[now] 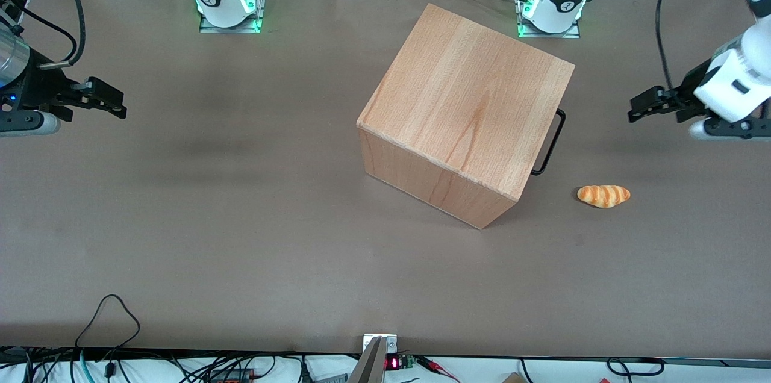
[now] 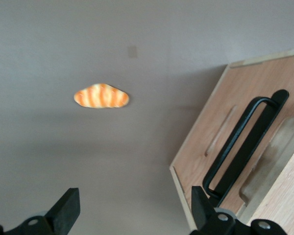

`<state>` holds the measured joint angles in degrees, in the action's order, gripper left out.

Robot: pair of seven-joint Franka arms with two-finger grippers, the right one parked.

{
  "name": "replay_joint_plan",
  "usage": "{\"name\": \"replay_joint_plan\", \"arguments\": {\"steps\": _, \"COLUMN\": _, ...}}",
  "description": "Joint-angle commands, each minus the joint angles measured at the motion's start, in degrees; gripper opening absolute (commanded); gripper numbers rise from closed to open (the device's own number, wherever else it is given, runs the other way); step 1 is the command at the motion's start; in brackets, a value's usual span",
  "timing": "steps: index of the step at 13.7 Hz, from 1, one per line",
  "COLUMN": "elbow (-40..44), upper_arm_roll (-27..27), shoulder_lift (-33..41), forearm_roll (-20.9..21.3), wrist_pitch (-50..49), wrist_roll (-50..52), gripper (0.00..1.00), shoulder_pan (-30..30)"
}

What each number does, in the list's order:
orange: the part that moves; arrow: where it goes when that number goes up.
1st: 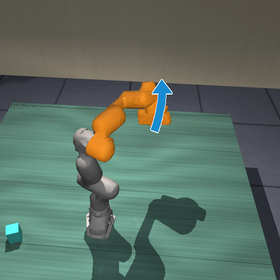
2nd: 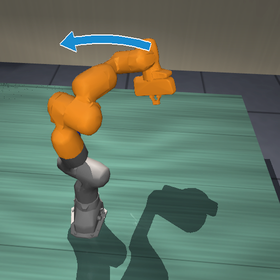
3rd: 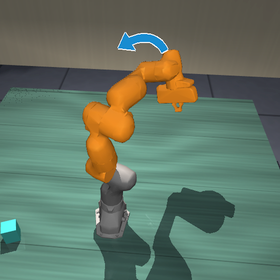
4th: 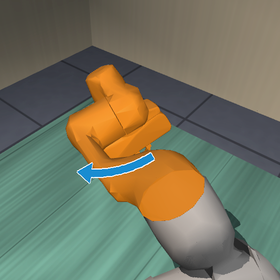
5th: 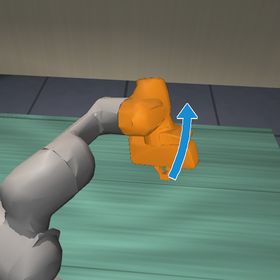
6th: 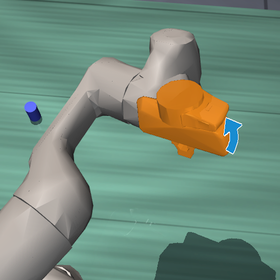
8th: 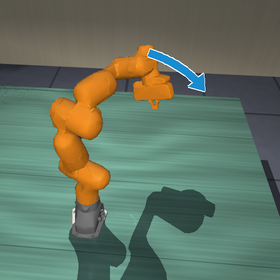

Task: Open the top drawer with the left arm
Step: 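Move the open left gripper toward the black drawer handle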

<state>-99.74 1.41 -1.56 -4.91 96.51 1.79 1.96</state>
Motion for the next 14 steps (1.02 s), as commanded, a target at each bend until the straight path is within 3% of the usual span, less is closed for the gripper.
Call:
{"name": "replay_joint_plan", "arguments": {"steps": 1, "elbow": -2.6, "upper_arm_roll": -0.9, "shoulder_lift": 0.3, "forearm_roll": -3.0, "wrist_pitch": 1.4, "wrist_roll": -1.5, "gripper": 1.00, "shoulder_pan": 0.0}}
{"name": "replay_joint_plan", "arguments": {"steps": 9, "elbow": -7.5, "upper_arm_roll": -3.9, "shoulder_lift": -2.3, "forearm_roll": -4.4, "wrist_pitch": 10.3, "wrist_roll": -5.5, "gripper": 1.00, "shoulder_pan": 0.6}}
{"name": "replay_joint_plan", "arguments": {"steps": 12, "elbow": -7.8, "upper_arm_roll": -3.9, "shoulder_lift": -3.3, "forearm_roll": -8.4, "wrist_pitch": 11.3, "wrist_roll": -10.2, "gripper": 1.00, "shoulder_pan": 0.6}}
{"name": "replay_joint_plan", "arguments": {"steps": 14, "elbow": -8.0, "upper_arm_roll": -3.9, "shoulder_lift": -3.5, "forearm_roll": -8.9, "wrist_pitch": 11.7, "wrist_roll": -10.8, "gripper": 1.00, "shoulder_pan": 0.6}}
